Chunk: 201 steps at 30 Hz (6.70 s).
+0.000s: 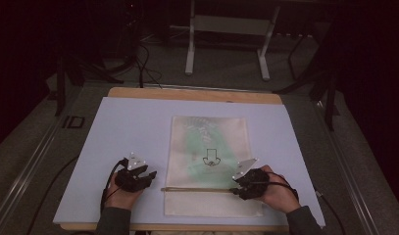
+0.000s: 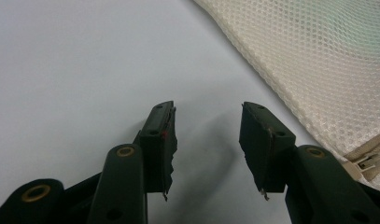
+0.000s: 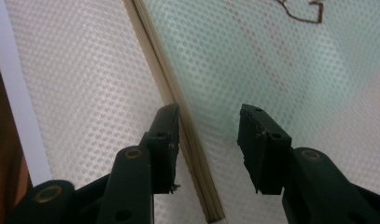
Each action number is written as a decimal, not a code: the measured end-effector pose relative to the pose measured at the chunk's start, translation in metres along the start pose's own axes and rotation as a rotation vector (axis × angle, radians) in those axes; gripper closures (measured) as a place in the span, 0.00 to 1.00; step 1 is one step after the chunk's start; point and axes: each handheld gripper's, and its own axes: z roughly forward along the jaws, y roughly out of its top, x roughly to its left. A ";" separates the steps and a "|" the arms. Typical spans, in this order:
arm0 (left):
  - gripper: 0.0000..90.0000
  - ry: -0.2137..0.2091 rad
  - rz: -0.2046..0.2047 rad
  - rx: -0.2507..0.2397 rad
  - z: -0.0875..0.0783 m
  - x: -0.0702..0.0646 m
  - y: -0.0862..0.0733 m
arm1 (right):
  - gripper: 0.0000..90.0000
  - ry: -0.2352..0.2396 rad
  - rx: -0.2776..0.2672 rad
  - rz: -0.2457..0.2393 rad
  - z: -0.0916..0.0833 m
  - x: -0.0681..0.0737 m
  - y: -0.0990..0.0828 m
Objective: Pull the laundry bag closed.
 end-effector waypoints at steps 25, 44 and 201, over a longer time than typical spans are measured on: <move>0.60 0.000 0.005 0.002 0.000 -0.001 0.000 | 0.63 0.058 -0.009 -0.084 0.018 0.015 0.040; 0.60 0.000 0.005 0.004 0.001 -0.002 0.001 | 0.63 0.099 -0.020 -0.116 0.036 0.023 0.064; 0.99 -0.230 0.098 0.040 0.011 -0.041 0.008 | 0.89 0.185 -0.122 -0.140 0.094 0.061 0.132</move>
